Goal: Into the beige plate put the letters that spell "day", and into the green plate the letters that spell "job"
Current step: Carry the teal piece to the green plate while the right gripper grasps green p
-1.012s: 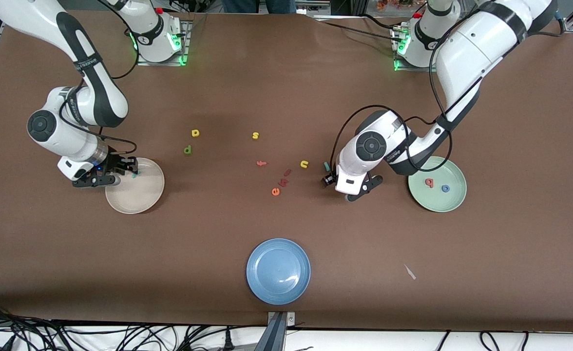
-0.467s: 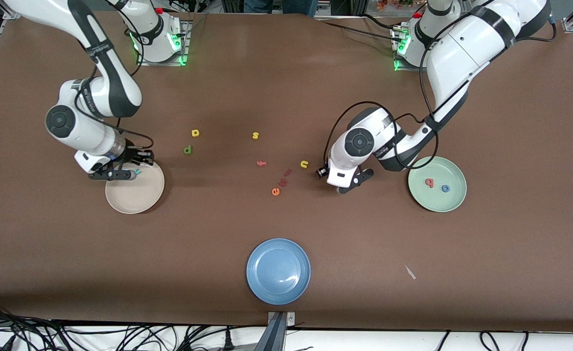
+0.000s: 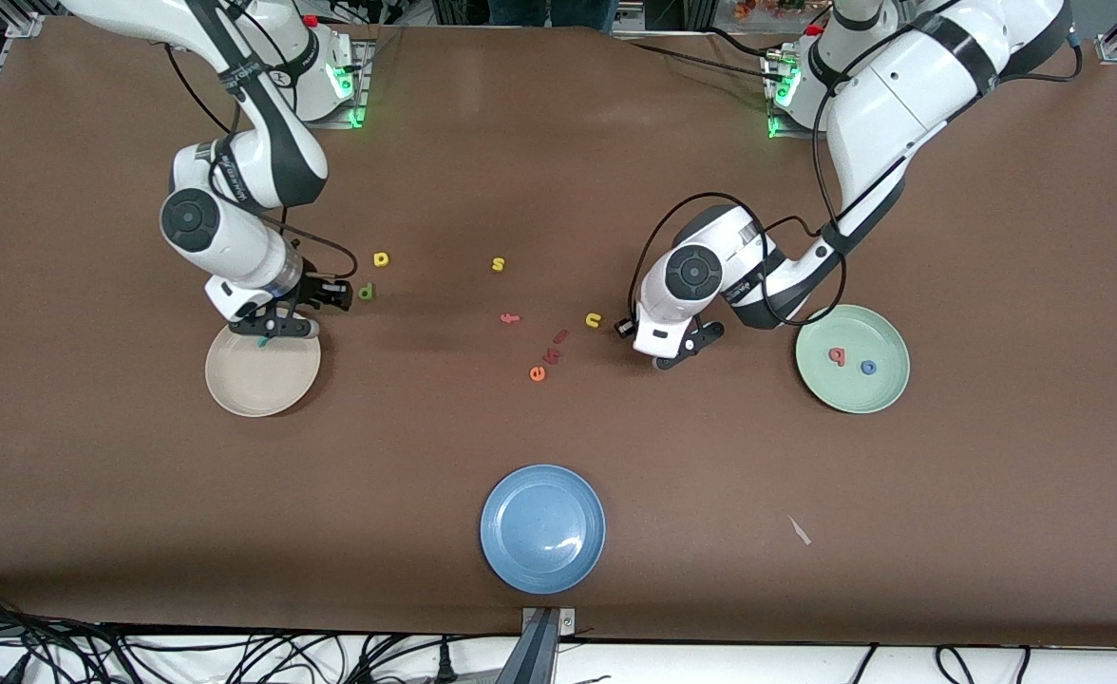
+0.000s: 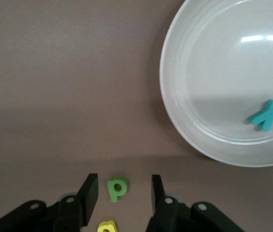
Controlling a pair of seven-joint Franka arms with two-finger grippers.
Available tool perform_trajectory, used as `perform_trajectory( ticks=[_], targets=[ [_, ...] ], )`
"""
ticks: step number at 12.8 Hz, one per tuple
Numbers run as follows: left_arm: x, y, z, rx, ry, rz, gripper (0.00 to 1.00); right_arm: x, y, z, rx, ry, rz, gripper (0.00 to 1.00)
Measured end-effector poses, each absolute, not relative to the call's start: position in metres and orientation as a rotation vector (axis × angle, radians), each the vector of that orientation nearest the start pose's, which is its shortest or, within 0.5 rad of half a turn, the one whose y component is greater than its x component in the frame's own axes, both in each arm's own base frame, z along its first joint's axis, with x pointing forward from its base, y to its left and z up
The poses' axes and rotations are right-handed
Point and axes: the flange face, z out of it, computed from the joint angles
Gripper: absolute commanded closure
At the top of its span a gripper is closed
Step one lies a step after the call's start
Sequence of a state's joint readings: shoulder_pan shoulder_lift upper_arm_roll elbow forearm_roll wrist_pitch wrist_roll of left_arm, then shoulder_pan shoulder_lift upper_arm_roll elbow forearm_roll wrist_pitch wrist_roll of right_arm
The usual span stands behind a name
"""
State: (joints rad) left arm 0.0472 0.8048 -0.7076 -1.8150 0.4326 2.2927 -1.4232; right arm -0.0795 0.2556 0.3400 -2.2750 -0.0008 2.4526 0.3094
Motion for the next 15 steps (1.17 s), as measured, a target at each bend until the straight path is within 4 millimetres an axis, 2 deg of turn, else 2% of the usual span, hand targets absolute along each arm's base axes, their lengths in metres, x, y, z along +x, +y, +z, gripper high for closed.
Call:
perform_trajectory(
  ticks=[1,5,6,8,10,11,12,13,15],
  targets=[
    [0.520,-0.361,0.172,-3.012,-0.903,0.334,0.98,0.506,0.141,0.238,-3.071,0.084,0.119,0.44],
    [0.529,-0.354,0.178,-3.014,-0.930,0.316,1.00,0.485,0.142,0.208,-3.060,0.080,0.107,0.41],
    [0.538,-0.347,0.187,-3.021,-0.950,0.290,1.00,0.482,0.144,0.205,-3.059,0.072,0.105,0.41],
    [0.559,-0.324,0.222,-3.029,-0.949,0.237,1.00,0.476,0.150,0.203,-3.055,0.052,0.092,0.41],
    [0.577,-0.282,0.268,-3.020,-0.898,0.237,1.00,0.471,0.151,0.199,-3.052,0.046,0.080,0.41],
    [0.586,-0.250,0.289,-3.021,-0.861,0.259,1.00,0.470,0.151,0.197,-3.051,0.045,0.077,0.41],
    [0.594,-0.210,0.305,-3.023,-0.807,0.298,1.00,0.468,0.151,0.196,-3.049,0.044,0.070,0.41],
    [0.599,-0.167,0.312,-3.027,-0.737,0.351,1.00,0.466,0.151,0.193,-3.047,0.044,0.062,0.41],
    [0.602,-0.090,0.306,-3.043,-0.591,0.453,1.00,0.461,0.151,0.188,-3.043,0.043,0.051,0.42]
  ],
)
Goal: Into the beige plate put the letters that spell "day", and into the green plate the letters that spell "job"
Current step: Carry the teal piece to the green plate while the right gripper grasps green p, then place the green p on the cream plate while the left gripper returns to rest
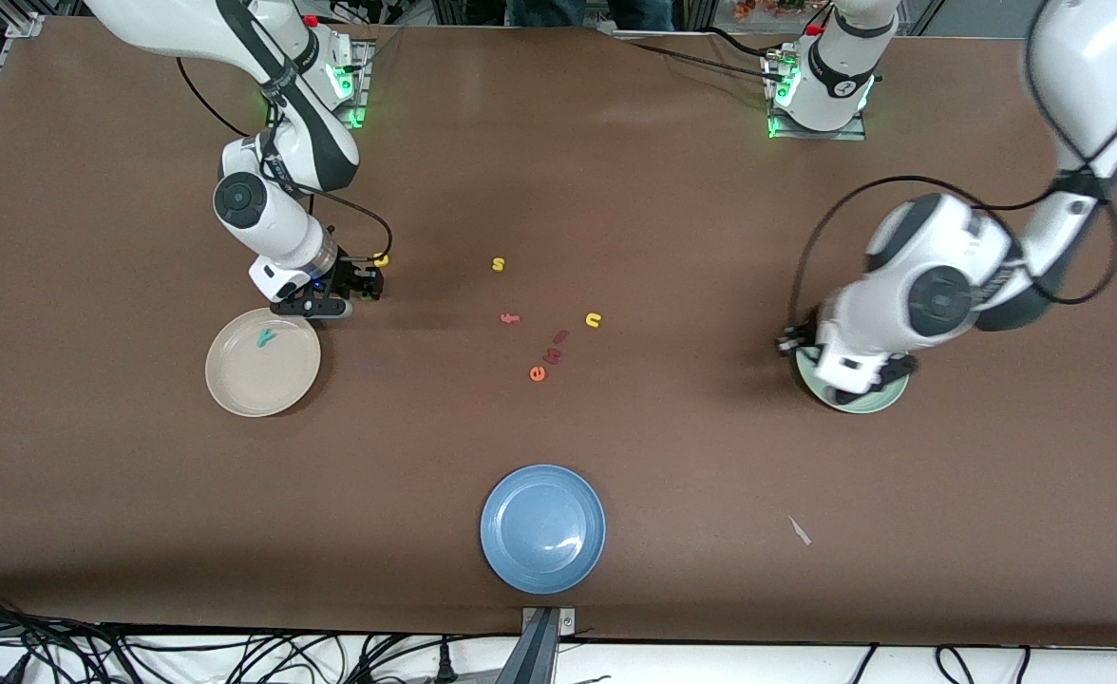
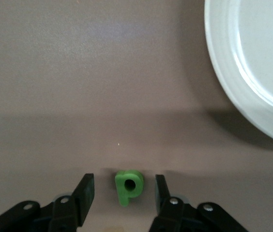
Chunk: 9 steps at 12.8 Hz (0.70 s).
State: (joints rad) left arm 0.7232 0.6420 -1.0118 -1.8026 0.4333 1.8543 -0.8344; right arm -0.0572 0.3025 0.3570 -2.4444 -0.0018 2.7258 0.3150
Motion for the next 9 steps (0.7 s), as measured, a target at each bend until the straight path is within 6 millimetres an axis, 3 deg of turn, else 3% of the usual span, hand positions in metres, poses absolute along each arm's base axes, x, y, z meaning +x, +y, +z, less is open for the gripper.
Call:
perform_trajectory(
  ticks=[2,4,6,8,9],
  targets=[
    [0.594,-0.033,0.283,-3.076,-0.472,0.540,1.00,0.456,0.150,0.183,-3.042,0.039,0.050,0.45],
    [0.584,0.006,0.259,-3.100,-0.400,0.597,1.00,0.453,0.150,0.180,-3.041,0.037,0.049,0.48],
    [0.582,0.020,0.235,-3.118,-0.381,0.587,1.00,0.452,0.150,0.178,-3.040,0.037,0.052,0.54],
    [0.577,0.021,0.210,-3.122,-0.355,0.564,0.97,0.451,0.150,0.175,-3.036,0.038,0.046,0.59],
    [0.574,0.022,0.201,-3.126,-0.348,0.558,0.76,0.451,0.150,0.175,-3.035,0.039,0.039,0.64]
  ],
)
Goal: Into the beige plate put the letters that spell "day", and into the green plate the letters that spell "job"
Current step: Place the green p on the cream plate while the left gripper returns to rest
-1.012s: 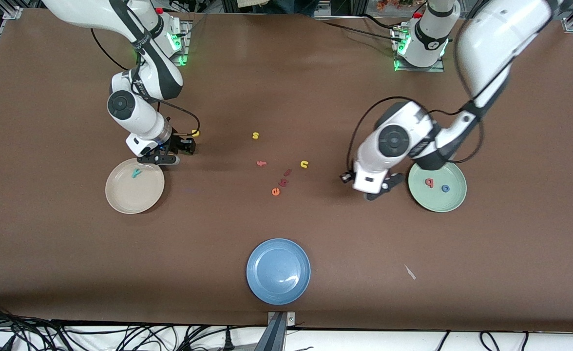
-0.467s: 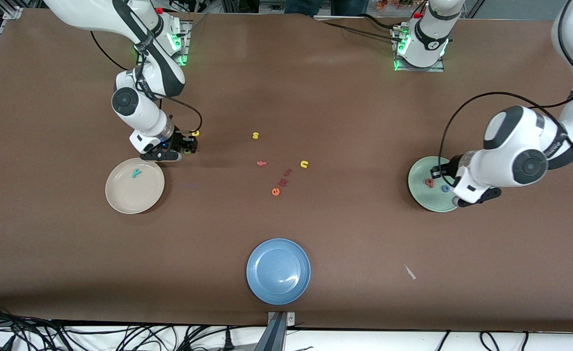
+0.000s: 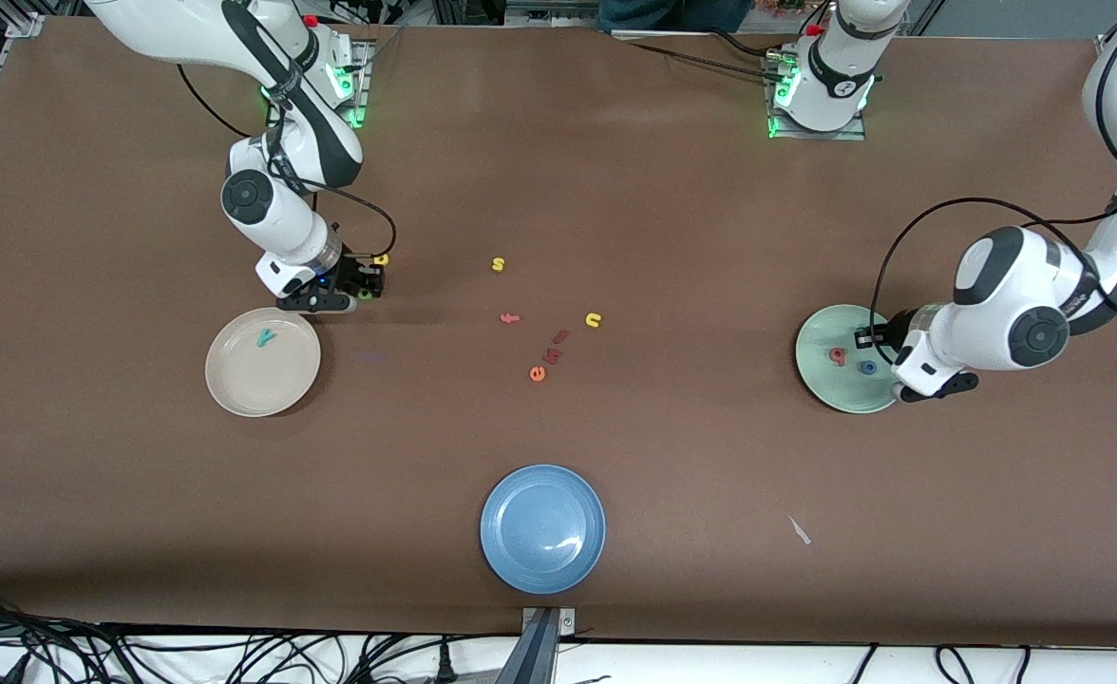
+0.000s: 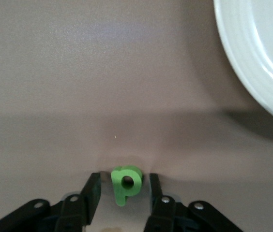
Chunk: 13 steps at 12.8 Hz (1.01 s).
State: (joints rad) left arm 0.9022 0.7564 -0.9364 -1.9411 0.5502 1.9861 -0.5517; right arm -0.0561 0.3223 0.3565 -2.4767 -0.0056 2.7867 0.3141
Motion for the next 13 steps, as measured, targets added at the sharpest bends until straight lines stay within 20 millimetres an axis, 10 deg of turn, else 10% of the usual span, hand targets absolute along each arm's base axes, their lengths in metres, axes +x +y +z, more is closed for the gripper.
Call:
perform_trajectory(
  ticks=[2,7,13],
  targets=[
    [0.573,0.022,0.197,-3.133,-0.352,0.553,0.00,0.450,0.149,0.175,-3.033,0.041,0.026,0.80],
    [0.596,0.023,0.237,-3.144,-0.358,0.431,0.00,0.451,0.149,0.176,-3.030,0.018,0.002,0.84],
    [0.634,0.042,0.412,-3.131,-0.254,0.222,0.00,0.473,0.097,0.221,-3.068,-0.050,-0.045,0.84]
  ],
)
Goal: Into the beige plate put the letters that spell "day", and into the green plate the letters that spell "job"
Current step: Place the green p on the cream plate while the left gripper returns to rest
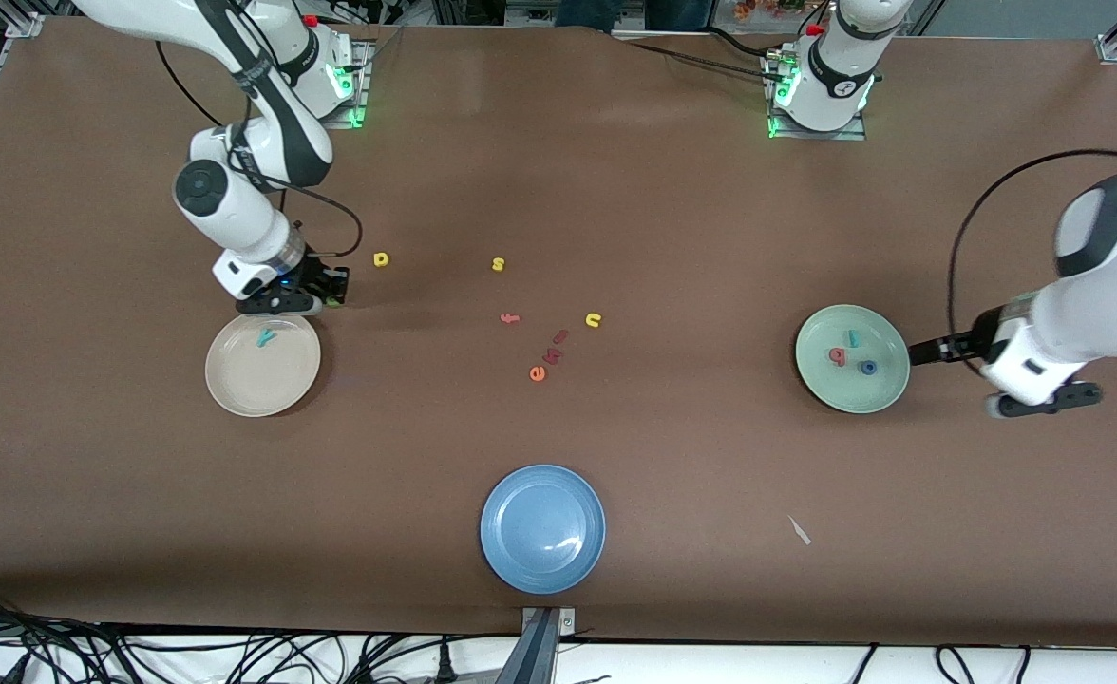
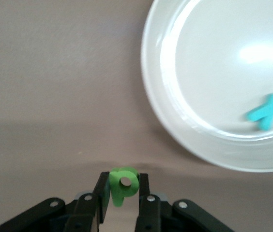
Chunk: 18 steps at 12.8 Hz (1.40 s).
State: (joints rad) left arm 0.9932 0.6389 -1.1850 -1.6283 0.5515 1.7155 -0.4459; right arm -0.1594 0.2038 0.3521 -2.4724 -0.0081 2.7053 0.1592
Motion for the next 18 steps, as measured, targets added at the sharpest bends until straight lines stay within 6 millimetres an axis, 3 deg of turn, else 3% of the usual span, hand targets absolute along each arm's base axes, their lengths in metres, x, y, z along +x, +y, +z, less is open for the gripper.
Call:
perform_trajectory(
  ticks=[2,5,7,9,10,12,13,15,18],
  targets=[
    [0.633,0.069,0.452,-3.144,-0.250,0.197,0.00,0.479,0.078,0.232,-3.075,-0.105,-0.076,0.84],
    [0.634,0.088,0.483,-3.147,-0.254,0.186,0.01,0.487,0.043,0.235,-3.075,-0.198,-0.100,0.83],
    [0.636,0.082,0.503,-3.145,-0.223,0.200,0.01,0.490,0.030,0.233,-3.073,-0.209,-0.099,0.83],
    [0.641,0.056,0.522,-3.127,-0.170,0.232,0.01,0.493,0.030,0.230,-3.068,-0.209,-0.095,0.81],
    [0.645,0.043,0.528,-3.100,-0.151,0.250,0.01,0.495,0.030,0.228,-3.065,-0.206,-0.095,0.79],
    [0.654,0.031,0.523,-3.045,-0.045,0.321,0.01,0.500,0.029,0.222,-3.058,-0.199,-0.100,0.48],
    [0.660,0.032,0.518,-3.019,0.016,0.357,0.01,0.501,0.029,0.219,-3.054,-0.196,-0.100,0.40],
    [0.667,0.036,0.518,-3.032,0.056,0.384,0.01,0.502,0.029,0.215,-3.051,-0.193,-0.098,0.35],
    [0.668,0.038,0.526,-3.091,-0.038,0.416,0.05,0.502,0.029,0.214,-3.050,-0.191,-0.095,0.34]
  ],
)
